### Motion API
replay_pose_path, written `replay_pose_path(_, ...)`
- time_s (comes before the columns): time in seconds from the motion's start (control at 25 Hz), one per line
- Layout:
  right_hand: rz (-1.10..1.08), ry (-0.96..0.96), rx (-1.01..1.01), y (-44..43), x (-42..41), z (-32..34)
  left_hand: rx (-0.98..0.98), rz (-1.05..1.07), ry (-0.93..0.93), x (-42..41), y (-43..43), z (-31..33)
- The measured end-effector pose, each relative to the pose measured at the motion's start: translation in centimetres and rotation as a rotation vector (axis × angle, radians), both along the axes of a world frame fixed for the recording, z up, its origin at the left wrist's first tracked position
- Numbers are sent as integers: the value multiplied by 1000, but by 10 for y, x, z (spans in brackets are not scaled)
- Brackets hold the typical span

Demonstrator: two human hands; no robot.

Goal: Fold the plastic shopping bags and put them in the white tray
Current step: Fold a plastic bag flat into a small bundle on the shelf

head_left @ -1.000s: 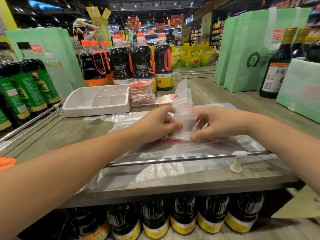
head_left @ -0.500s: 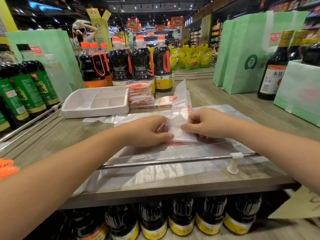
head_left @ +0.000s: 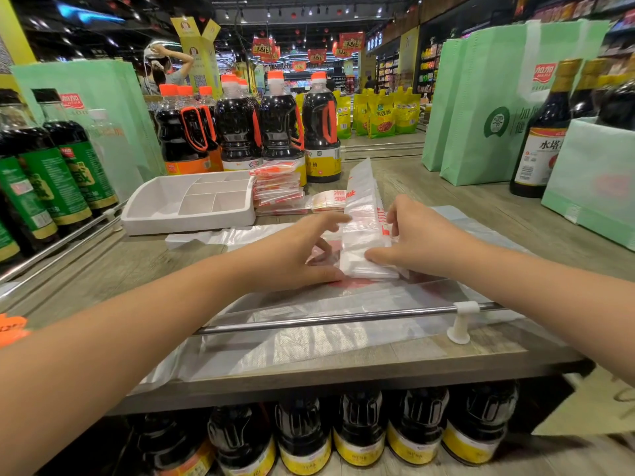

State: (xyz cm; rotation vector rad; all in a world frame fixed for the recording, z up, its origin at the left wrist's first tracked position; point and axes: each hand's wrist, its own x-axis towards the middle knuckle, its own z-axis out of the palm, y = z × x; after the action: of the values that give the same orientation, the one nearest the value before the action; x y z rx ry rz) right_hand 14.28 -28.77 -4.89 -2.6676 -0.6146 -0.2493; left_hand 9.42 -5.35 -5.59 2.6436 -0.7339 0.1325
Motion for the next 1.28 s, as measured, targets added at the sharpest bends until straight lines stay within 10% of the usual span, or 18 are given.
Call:
replay_pose_path(0.48, 172, 35, -437, -7, 2, -3, 595, -212, -391, 8, -20, 3)
replay_pose_path(0.84, 382, 327, -241, -26, -5, 18, 234, -22, -578, -2, -21, 9)
replay_pose_path(1.28, 381, 95, -197, -25, -2, 7, 93, -95, -126, 7, 6, -8)
